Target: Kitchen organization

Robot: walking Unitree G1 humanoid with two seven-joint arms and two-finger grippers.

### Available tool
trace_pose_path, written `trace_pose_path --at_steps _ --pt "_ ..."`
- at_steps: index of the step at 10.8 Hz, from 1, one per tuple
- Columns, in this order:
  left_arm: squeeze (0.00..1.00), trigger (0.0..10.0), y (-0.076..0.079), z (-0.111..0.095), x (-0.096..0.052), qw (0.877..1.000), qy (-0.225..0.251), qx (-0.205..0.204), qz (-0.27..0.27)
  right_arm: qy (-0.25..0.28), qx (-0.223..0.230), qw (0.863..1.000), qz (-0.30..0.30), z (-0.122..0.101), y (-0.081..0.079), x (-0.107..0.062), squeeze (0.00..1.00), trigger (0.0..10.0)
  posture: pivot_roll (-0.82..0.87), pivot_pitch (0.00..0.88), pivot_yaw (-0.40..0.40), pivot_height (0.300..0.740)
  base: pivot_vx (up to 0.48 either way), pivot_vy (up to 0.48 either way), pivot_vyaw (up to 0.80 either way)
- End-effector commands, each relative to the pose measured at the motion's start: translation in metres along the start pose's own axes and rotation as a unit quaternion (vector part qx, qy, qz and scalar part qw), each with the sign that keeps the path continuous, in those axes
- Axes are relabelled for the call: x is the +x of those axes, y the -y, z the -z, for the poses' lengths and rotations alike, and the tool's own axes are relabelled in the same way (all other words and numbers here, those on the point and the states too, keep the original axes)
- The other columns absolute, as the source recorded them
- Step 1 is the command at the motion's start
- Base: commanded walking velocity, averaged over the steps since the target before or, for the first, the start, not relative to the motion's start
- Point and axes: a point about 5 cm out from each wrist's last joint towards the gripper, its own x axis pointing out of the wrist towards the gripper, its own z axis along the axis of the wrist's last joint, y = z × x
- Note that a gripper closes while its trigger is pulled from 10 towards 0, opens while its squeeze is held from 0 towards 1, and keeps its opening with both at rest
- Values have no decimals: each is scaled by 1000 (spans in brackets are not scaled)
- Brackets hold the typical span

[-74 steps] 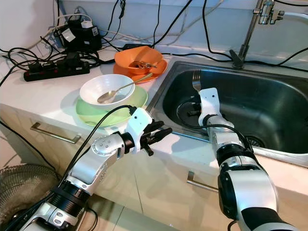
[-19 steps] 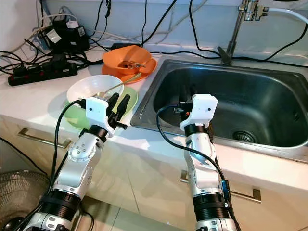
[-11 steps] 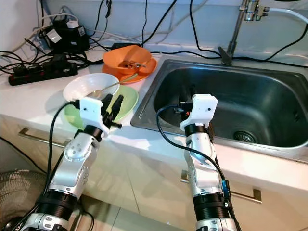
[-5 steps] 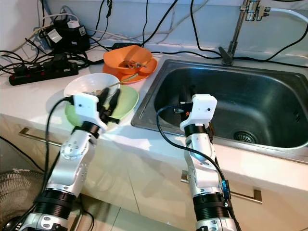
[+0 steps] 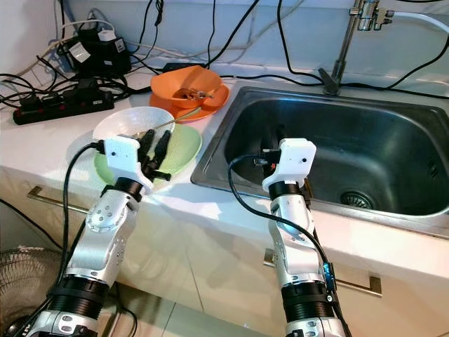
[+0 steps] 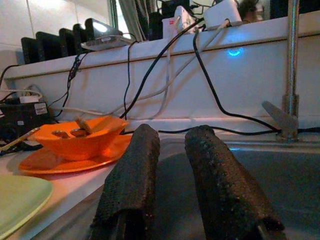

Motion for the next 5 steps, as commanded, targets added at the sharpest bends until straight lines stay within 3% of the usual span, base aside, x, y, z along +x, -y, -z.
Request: trace_pose_path --at_steps 1,5 --pt "0 10000 -5 2 0 1000 -8 -1 -10 8 5 1000 -1 -3 -1 5 0 10000 49 10 89 740 0 0 0" --pt "0 10000 -17 5 -3 999 -20 -15 -37 7 4 1000 -1 -3 -1 6 0 10000 52 14 86 740 0 0 0"
